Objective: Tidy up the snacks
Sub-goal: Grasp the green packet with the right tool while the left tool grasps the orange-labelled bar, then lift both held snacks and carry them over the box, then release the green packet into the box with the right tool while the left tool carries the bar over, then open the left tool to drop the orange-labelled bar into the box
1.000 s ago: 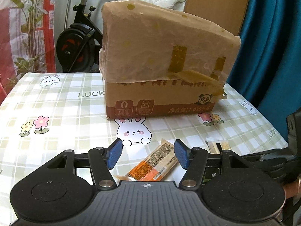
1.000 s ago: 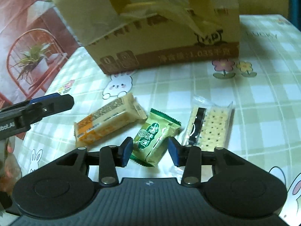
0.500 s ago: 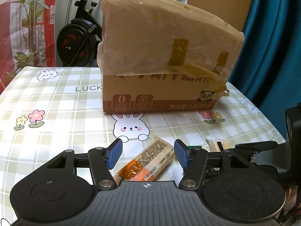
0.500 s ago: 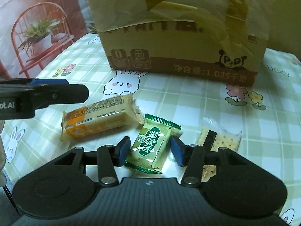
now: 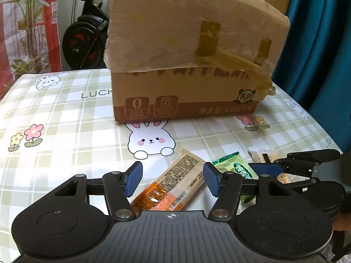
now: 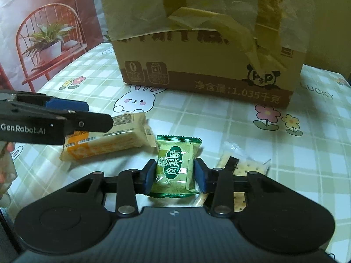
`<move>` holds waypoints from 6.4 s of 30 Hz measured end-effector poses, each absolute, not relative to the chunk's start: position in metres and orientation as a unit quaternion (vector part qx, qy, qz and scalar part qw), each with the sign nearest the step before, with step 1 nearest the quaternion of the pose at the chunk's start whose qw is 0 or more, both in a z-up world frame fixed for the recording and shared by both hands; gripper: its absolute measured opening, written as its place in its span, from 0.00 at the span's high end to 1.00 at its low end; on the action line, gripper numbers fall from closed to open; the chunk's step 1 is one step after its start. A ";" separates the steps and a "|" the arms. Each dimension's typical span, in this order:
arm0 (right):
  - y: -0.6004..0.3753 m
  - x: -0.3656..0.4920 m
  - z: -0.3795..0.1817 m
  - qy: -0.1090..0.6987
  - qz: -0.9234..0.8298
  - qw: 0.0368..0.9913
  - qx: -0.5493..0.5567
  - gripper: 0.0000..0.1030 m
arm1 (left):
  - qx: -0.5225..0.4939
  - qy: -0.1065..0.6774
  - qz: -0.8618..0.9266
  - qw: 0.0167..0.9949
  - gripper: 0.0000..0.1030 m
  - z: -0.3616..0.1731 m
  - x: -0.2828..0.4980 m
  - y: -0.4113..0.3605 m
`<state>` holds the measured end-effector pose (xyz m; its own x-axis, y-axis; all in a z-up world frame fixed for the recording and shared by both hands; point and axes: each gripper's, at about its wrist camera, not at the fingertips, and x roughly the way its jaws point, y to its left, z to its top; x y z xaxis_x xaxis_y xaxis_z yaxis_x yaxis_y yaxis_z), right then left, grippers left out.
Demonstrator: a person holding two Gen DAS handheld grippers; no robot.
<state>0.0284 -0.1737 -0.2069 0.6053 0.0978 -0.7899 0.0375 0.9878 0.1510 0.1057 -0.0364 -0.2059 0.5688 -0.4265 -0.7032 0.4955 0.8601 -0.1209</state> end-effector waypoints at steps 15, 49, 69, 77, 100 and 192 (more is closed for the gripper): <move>-0.179 0.028 -0.209 0.436 0.014 0.896 0.082 0.61 | 0.061 0.396 -0.261 0.878 0.38 -0.215 0.105 -0.040; -0.179 0.018 -0.211 0.415 0.018 0.906 0.080 0.61 | 0.057 0.401 -0.201 0.892 0.56 -0.233 0.095 -0.042; -0.180 0.011 -0.213 0.405 0.023 0.911 0.077 0.61 | 0.046 0.376 -0.190 0.906 0.61 -0.236 0.071 -0.032; -0.187 0.011 -0.209 0.401 0.021 0.910 0.102 0.62 | 0.028 0.368 -0.209 0.906 0.63 -0.221 0.063 -0.028; -0.227 0.050 -0.062 0.185 0.025 0.981 0.048 0.62 | 0.007 0.196 -0.224 0.955 0.63 -0.071 0.121 -0.049; -0.281 0.150 -0.066 0.256 -0.021 0.963 0.082 0.62 | 0.032 0.209 -0.250 0.945 0.62 -0.056 0.232 -0.114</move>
